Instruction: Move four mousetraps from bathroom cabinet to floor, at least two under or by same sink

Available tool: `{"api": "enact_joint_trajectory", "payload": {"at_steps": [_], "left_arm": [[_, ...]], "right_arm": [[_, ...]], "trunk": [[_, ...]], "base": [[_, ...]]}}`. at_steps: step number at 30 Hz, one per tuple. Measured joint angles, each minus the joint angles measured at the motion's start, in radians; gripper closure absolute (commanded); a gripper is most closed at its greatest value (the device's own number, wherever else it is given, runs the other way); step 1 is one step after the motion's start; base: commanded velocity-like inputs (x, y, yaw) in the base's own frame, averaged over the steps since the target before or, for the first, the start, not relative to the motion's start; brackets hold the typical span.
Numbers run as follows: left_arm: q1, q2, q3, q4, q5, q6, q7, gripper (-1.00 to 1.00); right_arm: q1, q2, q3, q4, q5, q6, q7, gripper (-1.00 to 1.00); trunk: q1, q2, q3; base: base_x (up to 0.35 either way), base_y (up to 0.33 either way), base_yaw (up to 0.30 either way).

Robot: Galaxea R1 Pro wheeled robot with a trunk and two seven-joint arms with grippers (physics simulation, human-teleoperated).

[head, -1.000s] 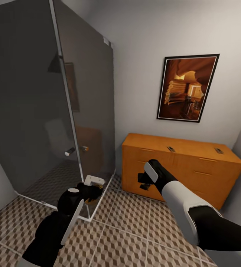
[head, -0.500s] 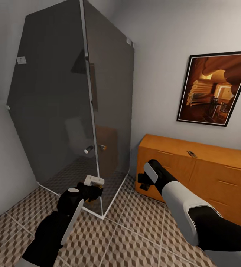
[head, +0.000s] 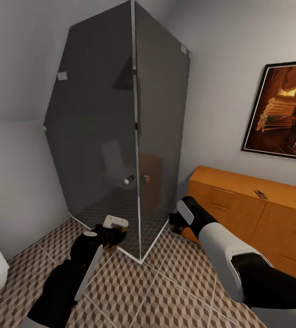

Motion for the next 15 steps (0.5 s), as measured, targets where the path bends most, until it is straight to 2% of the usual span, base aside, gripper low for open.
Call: {"api": "enact_joint_trajectory", "payload": {"at_steps": [5,15], "left_arm": [[0.000,0.000,0.000,0.000,0.000,0.000,0.001,1.00],[0.000,0.000,0.000,0.001,0.000,-0.001,0.002,1.00]], "right_arm": [[0.000,0.000,0.000,0.000,0.000,0.000,0.000,1.00],[0.000,0.001,0.000,0.003,0.000,-0.001,0.000,1.00]], "trunk": [[0.000,0.000,-0.003],[0.000,0.000,-0.010]], "base": [[-0.125,0.000,0.273],[-0.021,0.000,0.254]]}}
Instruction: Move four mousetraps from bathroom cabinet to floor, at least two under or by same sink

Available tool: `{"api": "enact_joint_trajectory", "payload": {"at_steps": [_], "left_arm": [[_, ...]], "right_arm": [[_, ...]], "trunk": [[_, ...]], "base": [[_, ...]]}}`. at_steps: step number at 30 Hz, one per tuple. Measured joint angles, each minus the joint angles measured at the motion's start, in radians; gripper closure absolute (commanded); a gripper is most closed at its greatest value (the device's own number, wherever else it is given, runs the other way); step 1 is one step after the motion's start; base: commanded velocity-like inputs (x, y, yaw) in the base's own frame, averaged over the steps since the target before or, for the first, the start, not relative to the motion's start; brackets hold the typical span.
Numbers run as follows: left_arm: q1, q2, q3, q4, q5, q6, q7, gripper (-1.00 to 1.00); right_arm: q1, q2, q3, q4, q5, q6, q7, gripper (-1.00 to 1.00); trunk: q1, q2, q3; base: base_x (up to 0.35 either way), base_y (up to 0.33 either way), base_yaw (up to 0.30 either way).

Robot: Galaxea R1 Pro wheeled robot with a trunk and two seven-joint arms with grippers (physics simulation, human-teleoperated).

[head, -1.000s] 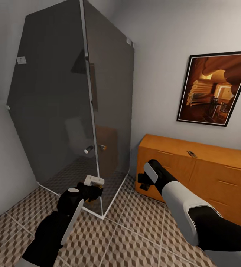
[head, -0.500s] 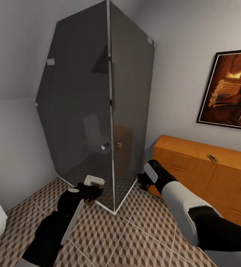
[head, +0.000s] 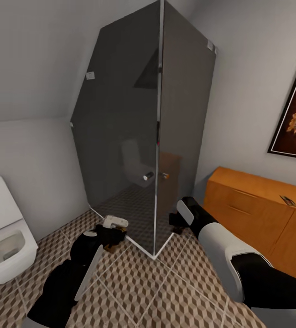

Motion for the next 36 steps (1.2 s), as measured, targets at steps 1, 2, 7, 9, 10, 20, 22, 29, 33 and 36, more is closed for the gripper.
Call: {"api": "enact_joint_trajectory", "payload": {"at_steps": [1,2,7,9,10,20,22,29,33,36], "left_arm": [[0.000,0.000,0.000,0.000,0.000,0.000,0.000,1.00],[0.000,0.000,0.000,0.000,0.000,0.000,0.000,1.00],[-0.001,0.000,0.000,0.001,-0.001,-0.001,0.001,1.00],[-0.001,0.000,0.000,0.001,-0.001,-0.001,0.001,1.00],[-0.001,0.000,0.000,0.001,-0.001,-0.001,0.001,1.00],[-0.001,0.000,0.000,0.001,-0.001,-0.001,0.001,1.00],[-0.001,0.000,0.000,0.001,-0.001,-0.002,0.001,1.00],[0.000,0.000,0.000,0.002,0.000,-0.005,0.000,1.00],[0.000,0.001,-0.001,0.042,0.000,-0.029,-0.001,1.00],[0.000,0.001,-0.001,0.174,-0.002,-0.084,-0.001,1.00]], "right_arm": [[0.000,0.000,0.000,0.000,0.000,0.000,0.000,1.00],[0.000,0.000,0.000,0.000,0.000,0.000,0.000,1.00],[0.001,0.000,0.000,0.000,0.000,-0.001,0.000,1.00],[0.001,0.000,0.000,0.000,0.000,-0.002,0.000,1.00],[0.001,0.000,0.001,0.000,0.000,-0.005,0.000,1.00],[0.008,0.001,0.035,0.000,0.001,-0.011,0.000,1.00],[0.009,0.001,0.039,0.000,0.000,-0.011,0.000,1.00],[0.036,-0.001,0.046,0.001,-0.001,-0.026,0.000,1.00],[0.083,-0.003,0.046,0.004,-0.005,-0.087,-0.001,1.00],[0.148,-0.002,0.046,0.006,-0.008,-0.128,-0.002,1.00]], "trunk": [[0.000,0.000,-0.001],[0.000,0.000,-0.002],[0.000,0.000,-0.006],[0.000,0.000,-0.006],[0.000,0.000,-0.006],[0.000,0.000,-0.007],[0.000,0.000,-0.007],[0.000,0.000,-0.007],[0.000,0.000,-0.007],[0.000,0.000,-0.007]], "base": [[-0.004,0.000,0.240],[-0.003,0.000,0.225],[-0.001,0.000,0.136],[0.000,0.000,0.047],[0.000,0.000,0.029],[0.000,0.000,0.008],[0.000,0.000,0.001],[0.000,0.000,0.000],[0.000,0.000,0.000],[0.000,0.000,0.000]]}}
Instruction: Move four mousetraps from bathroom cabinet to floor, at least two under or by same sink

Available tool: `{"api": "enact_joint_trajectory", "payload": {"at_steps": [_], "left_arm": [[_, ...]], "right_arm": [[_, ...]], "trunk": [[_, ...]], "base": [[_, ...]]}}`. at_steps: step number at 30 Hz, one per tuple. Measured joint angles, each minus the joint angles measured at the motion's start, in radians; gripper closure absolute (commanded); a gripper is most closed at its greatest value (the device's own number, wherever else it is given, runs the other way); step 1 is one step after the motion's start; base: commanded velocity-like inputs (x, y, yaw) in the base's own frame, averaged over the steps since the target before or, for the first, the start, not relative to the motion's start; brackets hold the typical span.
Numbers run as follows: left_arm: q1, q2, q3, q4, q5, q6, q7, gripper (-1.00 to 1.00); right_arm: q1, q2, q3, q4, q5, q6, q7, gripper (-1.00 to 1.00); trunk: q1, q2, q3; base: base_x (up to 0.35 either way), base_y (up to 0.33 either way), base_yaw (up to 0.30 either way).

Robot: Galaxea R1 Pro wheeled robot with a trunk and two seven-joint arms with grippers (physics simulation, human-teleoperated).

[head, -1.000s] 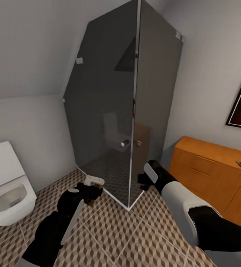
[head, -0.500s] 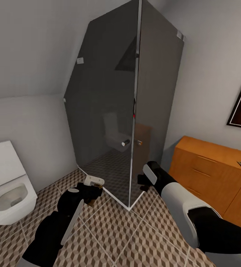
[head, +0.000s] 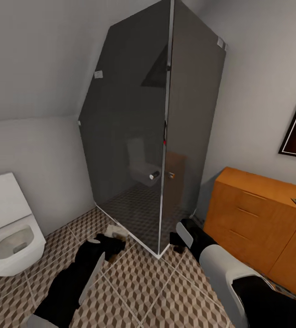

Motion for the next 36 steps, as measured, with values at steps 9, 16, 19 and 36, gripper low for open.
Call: {"api": "enact_joint_trajectory", "payload": {"at_steps": [9,16,19,36], "left_arm": [[0.000,0.000,0.002,0.556,0.001,-0.354,-0.001,1.00],[0.000,-0.001,0.006,0.923,0.004,-0.659,0.002,1.00],[0.000,-0.001,0.007,0.965,0.008,-0.696,0.007,1.00],[0.000,-0.001,0.019,1.010,0.013,-0.729,0.020,1.00]], "right_arm": [[0.229,0.000,-0.001,0.015,-0.006,-0.186,0.000,1.00],[0.331,-0.002,-0.001,0.124,-0.008,-0.396,-0.001,1.00],[0.341,-0.004,-0.003,0.169,-0.008,-0.439,-0.001,1.00],[0.390,-0.002,-0.001,0.231,-0.009,-0.594,0.001,1.00]], "trunk": [[0.000,0.000,0.000],[0.000,0.000,0.000],[0.000,0.000,0.000],[0.000,0.000,0.000]], "base": [[0.000,0.000,0.000],[0.000,0.000,0.000],[0.000,0.000,0.000],[0.000,0.000,0.000]]}}
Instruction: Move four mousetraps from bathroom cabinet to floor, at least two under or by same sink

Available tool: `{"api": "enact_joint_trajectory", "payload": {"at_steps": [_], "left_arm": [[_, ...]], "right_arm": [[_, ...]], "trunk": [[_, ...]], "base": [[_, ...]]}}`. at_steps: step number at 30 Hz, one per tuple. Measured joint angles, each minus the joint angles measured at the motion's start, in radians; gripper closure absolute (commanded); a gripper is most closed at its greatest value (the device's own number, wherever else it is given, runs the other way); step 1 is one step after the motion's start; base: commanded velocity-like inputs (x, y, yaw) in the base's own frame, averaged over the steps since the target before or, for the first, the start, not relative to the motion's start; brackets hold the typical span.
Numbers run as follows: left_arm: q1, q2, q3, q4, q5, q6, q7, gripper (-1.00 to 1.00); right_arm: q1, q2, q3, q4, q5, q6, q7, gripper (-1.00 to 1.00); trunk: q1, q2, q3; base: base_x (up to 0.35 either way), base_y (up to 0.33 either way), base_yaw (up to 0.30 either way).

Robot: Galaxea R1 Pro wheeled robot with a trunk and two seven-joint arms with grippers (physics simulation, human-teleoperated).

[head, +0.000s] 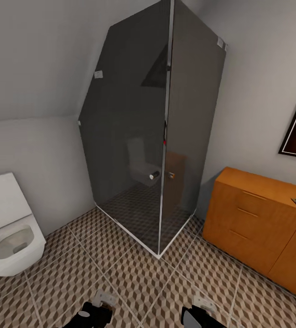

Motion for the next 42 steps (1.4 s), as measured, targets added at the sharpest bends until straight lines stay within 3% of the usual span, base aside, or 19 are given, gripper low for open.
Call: {"api": "enact_joint_trajectory", "payload": {"at_steps": [10,16,21,28,42], "left_arm": [[0.000,0.000,0.003,-0.001,0.006,0.011,-0.004,1.00],[0.000,0.001,0.004,-0.002,0.065,0.042,-0.006,1.00],[0.000,0.002,0.002,-0.007,0.089,0.056,-0.005,1.00],[0.000,0.001,0.000,-0.010,0.098,0.058,-0.001,1.00],[0.000,0.000,-0.003,-0.011,0.098,0.055,0.000,1.00]], "right_arm": [[0.008,-0.001,0.012,-0.002,0.015,-0.007,0.054,1.00],[0.008,-0.005,0.050,-0.006,0.019,-0.007,0.112,1.00],[0.008,-0.005,0.090,-0.008,0.019,-0.006,0.125,1.00],[0.008,-0.004,0.120,-0.011,0.019,-0.006,0.130,1.00],[0.008,-0.006,0.126,-0.014,0.020,-0.006,0.132,1.00]], "trunk": [[0.000,0.000,0.000],[0.000,0.000,0.000],[0.000,0.000,0.000],[0.000,0.000,-0.001],[0.000,0.000,-0.006]], "base": [[0.000,0.000,0.000],[0.000,0.000,0.000],[0.000,0.000,0.007],[0.000,0.000,0.168],[0.000,0.000,0.053]]}}
